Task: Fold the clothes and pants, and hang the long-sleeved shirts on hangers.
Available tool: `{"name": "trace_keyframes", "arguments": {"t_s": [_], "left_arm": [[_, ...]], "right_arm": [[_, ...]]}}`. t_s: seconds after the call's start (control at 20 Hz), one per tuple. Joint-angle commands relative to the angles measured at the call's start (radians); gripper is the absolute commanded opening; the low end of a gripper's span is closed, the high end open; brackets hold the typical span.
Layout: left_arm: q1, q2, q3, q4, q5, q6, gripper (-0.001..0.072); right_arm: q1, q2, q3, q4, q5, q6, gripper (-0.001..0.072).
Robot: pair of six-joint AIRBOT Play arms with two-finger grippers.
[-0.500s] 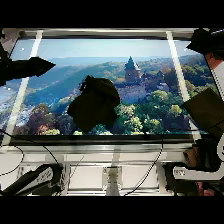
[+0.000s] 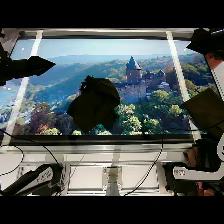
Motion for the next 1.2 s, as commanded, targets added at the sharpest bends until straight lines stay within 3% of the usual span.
{"name": "trace_keyframes", "arguments": {"t_s": [0.0, 0.35, 0.7, 0.8, 0.95, 1.1, 1.15], "left_arm": [[0.001, -0.01, -0.001, 0.007, 0.005, 0.016, 0.0008], [0.001, -0.099, -0.001, 0.031, 0.004, 0.053, 0.0006], [0.001, -0.123, -0.001, 0.347, -0.062, 0.053, 0.0007], [0.001, -0.123, -0.001, 0.366, -0.064, 0.053, 0.0006], [0.001, -0.123, -0.001, 0.365, -0.062, 0.057, 0.0006], [0.001, -0.123, -0.001, 0.365, -0.063, 0.074, 0.0007], [0.001, -0.123, -0.001, 0.365, -0.064, 0.073, 0.0007]], "right_arm": [[0.0, 0.0, 0.0, 0.0, 0.0, 0.0, 0.0024], [0.0, 0.0, 0.0, 0.0, 0.0, 0.0, 0.0024], [0.0, 0.0, 0.0, 0.014, -0.078, 0.001, 0.0024], [0.0, -0.011, -0.001, 0.109, -0.115, 0.007, 0.0021], [0.03, -0.083, -0.002, 0.456, -0.031, -0.068, 0.0022], [0.156, -0.171, -0.002, 0.515, 0.003, -0.1, 0.0028], [0.213, -0.199, -0.002, 0.506, -0.021, -0.137, 0.0125]]}}
